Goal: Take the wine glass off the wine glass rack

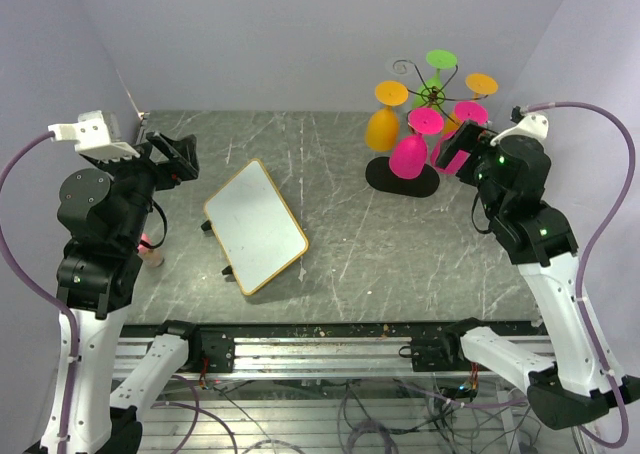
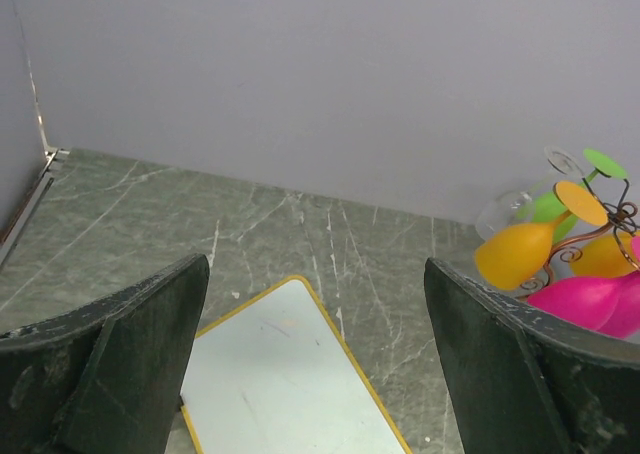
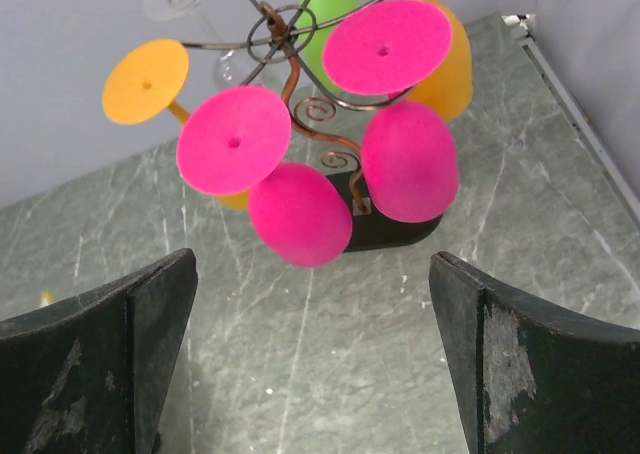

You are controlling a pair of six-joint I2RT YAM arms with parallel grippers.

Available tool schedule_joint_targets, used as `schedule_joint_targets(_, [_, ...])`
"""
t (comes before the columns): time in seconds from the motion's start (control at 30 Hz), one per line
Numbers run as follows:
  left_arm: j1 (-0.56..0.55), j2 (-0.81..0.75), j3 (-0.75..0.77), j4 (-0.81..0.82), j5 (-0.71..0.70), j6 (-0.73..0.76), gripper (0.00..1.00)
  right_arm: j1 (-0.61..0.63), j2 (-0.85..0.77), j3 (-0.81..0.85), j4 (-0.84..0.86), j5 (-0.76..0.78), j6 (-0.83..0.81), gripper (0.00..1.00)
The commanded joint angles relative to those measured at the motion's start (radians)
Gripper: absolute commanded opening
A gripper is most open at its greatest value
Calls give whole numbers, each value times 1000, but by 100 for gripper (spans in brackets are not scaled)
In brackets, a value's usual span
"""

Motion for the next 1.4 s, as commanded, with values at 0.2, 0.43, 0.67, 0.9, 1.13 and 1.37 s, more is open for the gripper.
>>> schedule_joint_targets(0.2, [-1,-28,72,-69,93,-5,99,-30,195,269,-83,76,303,99])
schedule_joint_targets(0.43, [-2,-35,87,-112,135,-20,100,-77,306,314,-120,-11,560,98])
schedule_joint_targets(0.67, [-2,-37,106,-140,151,-9,100,-125,365,256,-87,-89,680,90])
schedule_joint_targets(0.9, [-2,-33,129,-161,163,5,100,-139,400,235,-90,-118,734,73])
schedule_joint_targets(1.13, [-2,-32,142,-176,127,17,99,-140,401,191,-75,-111,751,51])
schedule_joint_targets(1.37, [-2,-39,153,-184,121,25,100,-143,406,175,-49,-111,747,35])
